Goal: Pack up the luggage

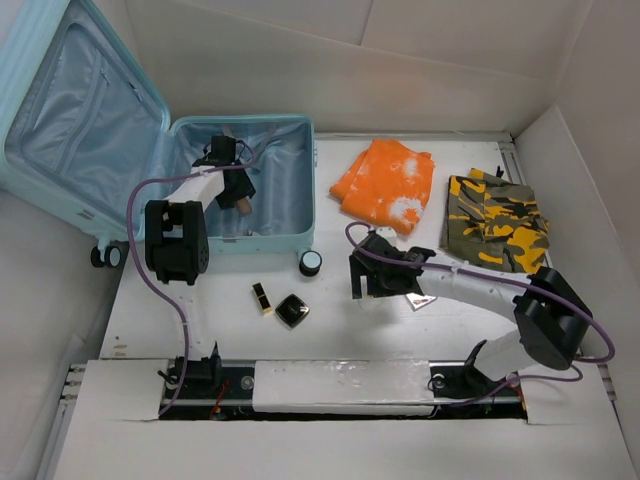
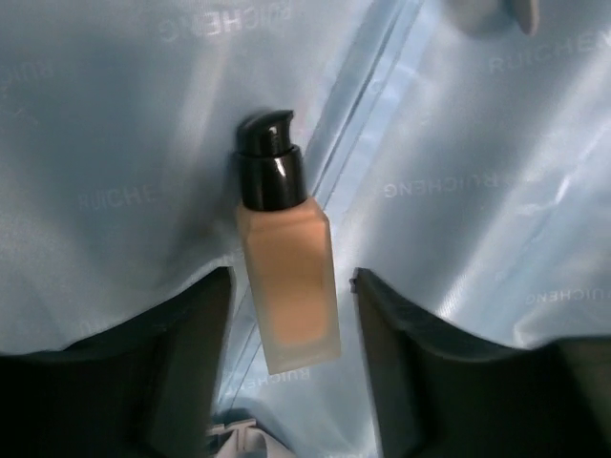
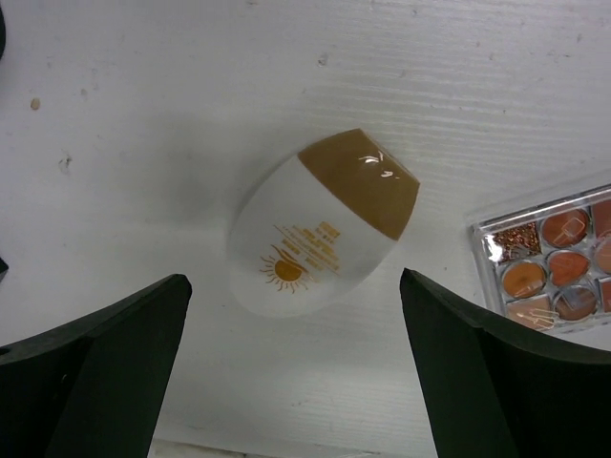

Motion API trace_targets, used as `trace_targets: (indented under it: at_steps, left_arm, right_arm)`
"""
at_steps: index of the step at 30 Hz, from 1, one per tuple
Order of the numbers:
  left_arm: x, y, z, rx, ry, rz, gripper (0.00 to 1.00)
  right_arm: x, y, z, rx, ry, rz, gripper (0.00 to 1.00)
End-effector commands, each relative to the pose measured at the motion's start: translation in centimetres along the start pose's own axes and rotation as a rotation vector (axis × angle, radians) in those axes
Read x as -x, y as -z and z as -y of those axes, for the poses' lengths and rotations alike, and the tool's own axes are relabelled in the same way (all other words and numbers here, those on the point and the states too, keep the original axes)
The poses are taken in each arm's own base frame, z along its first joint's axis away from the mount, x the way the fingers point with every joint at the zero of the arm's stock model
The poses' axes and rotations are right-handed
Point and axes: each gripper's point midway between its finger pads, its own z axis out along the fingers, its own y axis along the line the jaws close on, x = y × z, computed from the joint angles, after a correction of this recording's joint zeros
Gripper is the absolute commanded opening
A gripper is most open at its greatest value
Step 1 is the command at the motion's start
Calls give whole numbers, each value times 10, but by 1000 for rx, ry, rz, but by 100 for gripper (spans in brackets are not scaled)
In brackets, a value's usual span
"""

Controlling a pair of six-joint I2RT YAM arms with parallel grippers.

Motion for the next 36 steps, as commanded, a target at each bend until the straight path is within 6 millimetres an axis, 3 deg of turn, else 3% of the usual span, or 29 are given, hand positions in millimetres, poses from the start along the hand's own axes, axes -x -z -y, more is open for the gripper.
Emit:
trace_targets:
  at_steps: [1,4,9,12,16,17,18,20,21,23,25,29,31,32,36]
  left_arm:
    - [12,17,8,-39,-5,42,54]
    - [14,25,6,-33,-15,51,67]
    - [31,54,15,-81,4,110,70]
    - [51,105,31,-180,36,200,70]
    - [59,148,45,-298,42,267,70]
    - [55,170,58,-339,20,292,70]
    - [53,179,65,-361,9,306,70]
    - [32,187,76,-411,-34,278,70]
    - [22,201,86,-452,-57,278,70]
    - [-2,204,91,-484,-87,241,70]
    - [-20,225,102,-533,-124,246,70]
    - [-48,240,98,-536,-166,242,70]
    - [-51,253,91,-548,-165,259,70]
    - [-54,255,87,-546,-175,261,70]
    - [-59,268,72,-526,-181,277,70]
  right_arm:
    - [8,5,5,-46,-71,47,98]
    - [6,7,8,-54,-88,39,100]
    - [-2,2,4,-32,-121,18,100]
    - [-7,-6,7,-49,-150,-7,100]
    - [-6,-11,6,-48,-185,0,100]
    - [-7,-12,5,-37,-187,-2,100]
    - [-3,-16,0,-23,-193,12,100]
    - [-2,-22,-2,-12,-205,4,100]
    - [-4,-30,1,-28,-208,-6,100]
    - [-1,-38,0,-32,-207,-4,100]
    - [5,-45,-7,-28,-197,0,96]
    - [10,-53,-6,-60,-191,13,73]
    - [13,-54,-6,-63,-194,28,62]
    - [13,-54,-6,-62,-203,28,52]
    - [21,-39,-5,-79,-183,55,46]
